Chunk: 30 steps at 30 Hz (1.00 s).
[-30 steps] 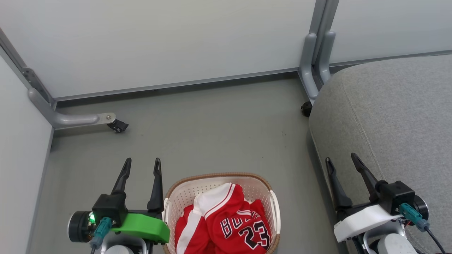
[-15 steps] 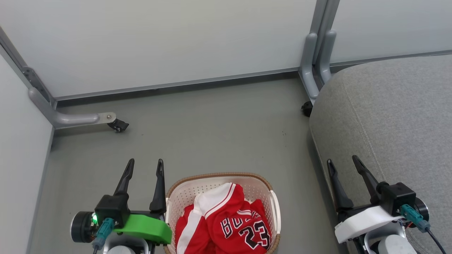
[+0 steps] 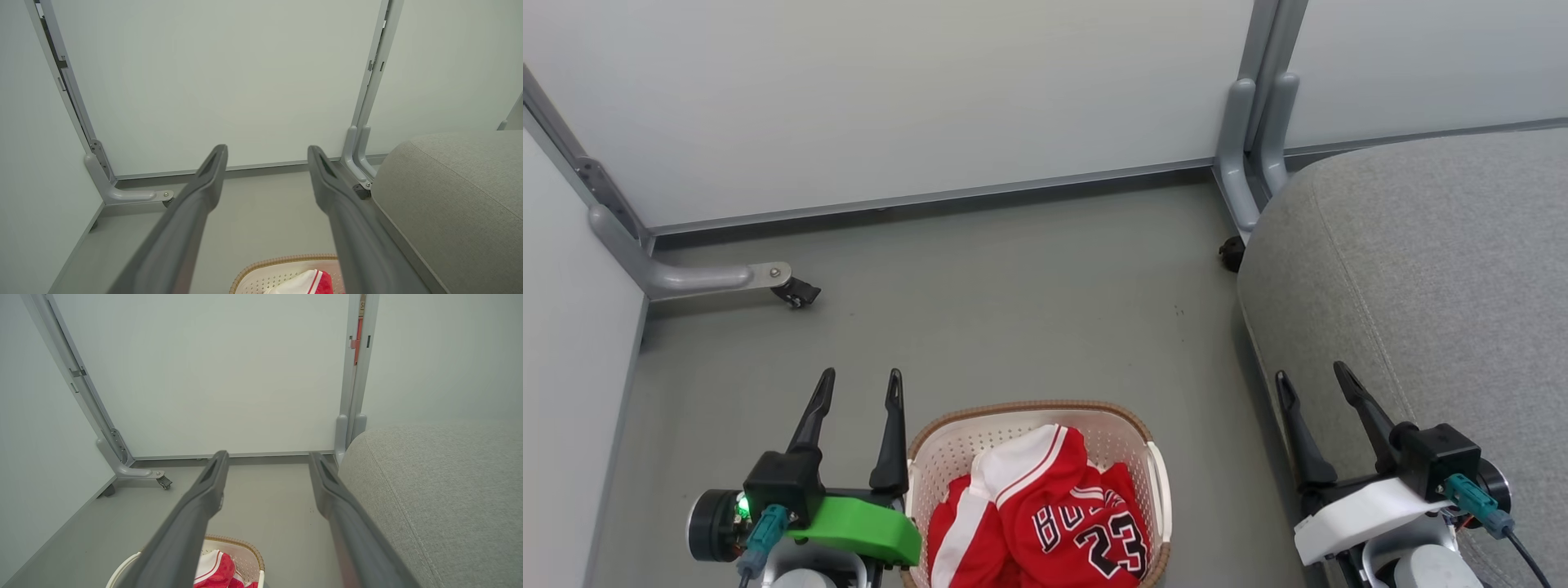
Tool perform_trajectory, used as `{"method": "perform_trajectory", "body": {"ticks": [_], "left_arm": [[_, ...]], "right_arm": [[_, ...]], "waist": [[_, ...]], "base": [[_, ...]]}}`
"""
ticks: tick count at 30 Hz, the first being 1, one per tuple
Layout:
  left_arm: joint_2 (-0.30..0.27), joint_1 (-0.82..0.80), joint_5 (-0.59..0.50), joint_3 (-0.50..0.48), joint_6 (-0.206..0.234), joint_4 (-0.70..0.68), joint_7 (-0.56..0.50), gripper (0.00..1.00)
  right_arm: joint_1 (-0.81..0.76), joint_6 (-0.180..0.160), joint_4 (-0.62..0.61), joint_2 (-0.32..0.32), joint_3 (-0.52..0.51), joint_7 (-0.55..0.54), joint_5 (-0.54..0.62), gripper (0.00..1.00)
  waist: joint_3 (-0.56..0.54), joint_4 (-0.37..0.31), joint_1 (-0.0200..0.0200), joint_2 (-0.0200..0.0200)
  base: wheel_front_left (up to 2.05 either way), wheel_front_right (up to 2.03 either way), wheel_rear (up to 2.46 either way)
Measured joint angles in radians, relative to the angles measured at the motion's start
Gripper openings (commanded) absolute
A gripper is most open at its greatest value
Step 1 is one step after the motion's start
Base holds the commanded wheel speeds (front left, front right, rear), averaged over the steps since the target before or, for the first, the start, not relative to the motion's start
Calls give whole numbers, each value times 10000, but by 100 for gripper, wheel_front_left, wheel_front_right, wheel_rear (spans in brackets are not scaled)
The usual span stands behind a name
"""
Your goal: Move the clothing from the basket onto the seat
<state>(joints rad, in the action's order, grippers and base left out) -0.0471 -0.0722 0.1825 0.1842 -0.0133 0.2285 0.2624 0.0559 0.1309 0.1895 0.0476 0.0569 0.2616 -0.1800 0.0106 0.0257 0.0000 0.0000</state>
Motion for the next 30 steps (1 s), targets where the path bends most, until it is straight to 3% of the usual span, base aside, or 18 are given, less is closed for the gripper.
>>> {"method": "perform_trajectory", "body": {"ticks": [7, 14, 30], "left_arm": [[0, -97, -38, -23, -17, 17, 0, 100], [-2, -764, -111, -2, -313, 441, 2, 100], [-272, -3170, -769, 393, -1011, 2642, 17, 100]], "right_arm": [[51, 0, -31, 0, 65, 0, 2, 100], [283, 0, -201, 0, 111, 2, 4, 100], [1672, 0, -982, 12, 232, 2, -56, 100]], "waist": [[107, -103, 0, 0], [417, -363, 0, 0], [2064, -1654, 0, 0]], "base": [[0, 0, 0], [0, 0, 0], [0, 0, 0]]}}
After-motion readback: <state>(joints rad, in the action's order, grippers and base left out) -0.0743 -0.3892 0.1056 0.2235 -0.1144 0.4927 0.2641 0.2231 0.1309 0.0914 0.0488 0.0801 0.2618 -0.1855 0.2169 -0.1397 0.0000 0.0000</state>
